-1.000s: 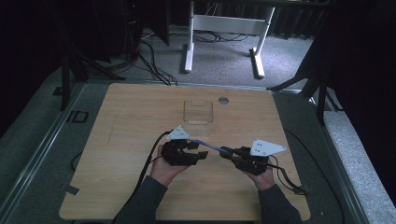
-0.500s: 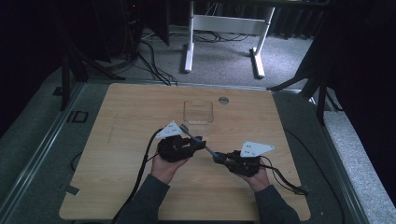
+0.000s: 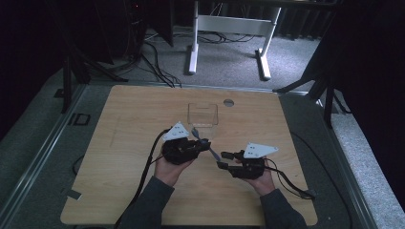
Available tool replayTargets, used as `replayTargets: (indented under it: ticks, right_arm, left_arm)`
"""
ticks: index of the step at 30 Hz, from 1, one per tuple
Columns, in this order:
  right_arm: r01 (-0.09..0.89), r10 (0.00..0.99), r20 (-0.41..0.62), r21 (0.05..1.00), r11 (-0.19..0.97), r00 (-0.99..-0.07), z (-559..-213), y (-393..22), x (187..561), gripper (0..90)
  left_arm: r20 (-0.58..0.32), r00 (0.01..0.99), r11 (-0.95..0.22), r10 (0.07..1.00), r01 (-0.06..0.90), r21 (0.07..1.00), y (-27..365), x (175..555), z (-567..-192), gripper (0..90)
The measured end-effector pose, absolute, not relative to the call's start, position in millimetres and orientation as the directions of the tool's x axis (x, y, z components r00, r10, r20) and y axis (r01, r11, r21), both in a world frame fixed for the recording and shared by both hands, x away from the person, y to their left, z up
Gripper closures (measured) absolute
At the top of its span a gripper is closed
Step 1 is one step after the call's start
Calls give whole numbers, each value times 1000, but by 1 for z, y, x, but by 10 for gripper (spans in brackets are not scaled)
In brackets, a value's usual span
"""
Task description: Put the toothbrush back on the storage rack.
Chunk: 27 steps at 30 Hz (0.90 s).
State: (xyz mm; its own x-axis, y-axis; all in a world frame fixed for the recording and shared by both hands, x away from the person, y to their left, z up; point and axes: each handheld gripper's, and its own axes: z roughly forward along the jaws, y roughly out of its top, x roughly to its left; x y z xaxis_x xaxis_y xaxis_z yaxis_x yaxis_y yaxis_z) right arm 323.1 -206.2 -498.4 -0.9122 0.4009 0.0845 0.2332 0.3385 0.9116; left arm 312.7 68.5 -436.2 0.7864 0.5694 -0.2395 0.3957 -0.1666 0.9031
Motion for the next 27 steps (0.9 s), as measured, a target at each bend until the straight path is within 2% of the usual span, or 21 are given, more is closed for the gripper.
replayTargets:
  ticks: [14,27]
  right_arm:
    - [231,399,69,898,374,-914,-502,-205,323,543]
    - [233,393,69,893,386,-917,-504,-203,324,540]
  left_arm:
    - [-168,773,-214,612,366,906,68,318,-425,797]
    - [-148,759,-216,635,358,908,72,324,-421,797]
